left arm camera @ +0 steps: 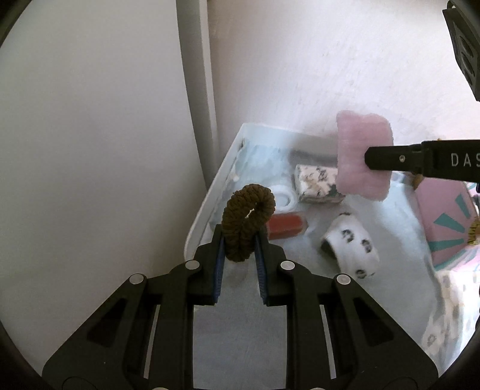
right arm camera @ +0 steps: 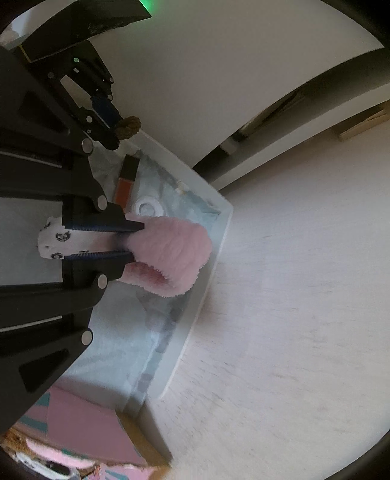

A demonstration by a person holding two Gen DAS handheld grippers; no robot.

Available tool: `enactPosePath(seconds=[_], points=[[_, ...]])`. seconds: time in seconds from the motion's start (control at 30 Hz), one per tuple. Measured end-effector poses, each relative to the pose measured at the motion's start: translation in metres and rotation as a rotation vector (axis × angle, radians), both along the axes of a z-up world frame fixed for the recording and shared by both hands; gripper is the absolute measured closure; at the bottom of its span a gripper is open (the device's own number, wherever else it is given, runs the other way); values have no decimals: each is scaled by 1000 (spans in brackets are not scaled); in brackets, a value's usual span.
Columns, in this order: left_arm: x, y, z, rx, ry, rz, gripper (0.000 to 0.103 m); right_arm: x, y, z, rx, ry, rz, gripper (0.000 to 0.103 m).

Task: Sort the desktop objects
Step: 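Grasp the brown hair tie with the left tool while the right tool grasps the pink slipper, then carry the hair tie and pink slipper into the cardboard box and release both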

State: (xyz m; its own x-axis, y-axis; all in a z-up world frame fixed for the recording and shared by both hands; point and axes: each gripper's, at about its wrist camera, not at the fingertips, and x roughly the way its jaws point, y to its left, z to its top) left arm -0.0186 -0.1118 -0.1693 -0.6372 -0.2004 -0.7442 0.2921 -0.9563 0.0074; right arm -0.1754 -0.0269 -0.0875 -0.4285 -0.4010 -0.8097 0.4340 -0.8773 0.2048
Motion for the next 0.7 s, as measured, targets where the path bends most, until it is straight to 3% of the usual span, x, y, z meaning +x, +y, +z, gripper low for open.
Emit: enactPosePath(seconds=[0.33, 0.7], points=[[5, 16, 57, -34, 50, -89, 86, 21, 39, 62, -28, 61, -24, 93], [-23, 102, 128, -42, 69, -439, 86, 50, 162, 122, 15, 92, -139, 93]])
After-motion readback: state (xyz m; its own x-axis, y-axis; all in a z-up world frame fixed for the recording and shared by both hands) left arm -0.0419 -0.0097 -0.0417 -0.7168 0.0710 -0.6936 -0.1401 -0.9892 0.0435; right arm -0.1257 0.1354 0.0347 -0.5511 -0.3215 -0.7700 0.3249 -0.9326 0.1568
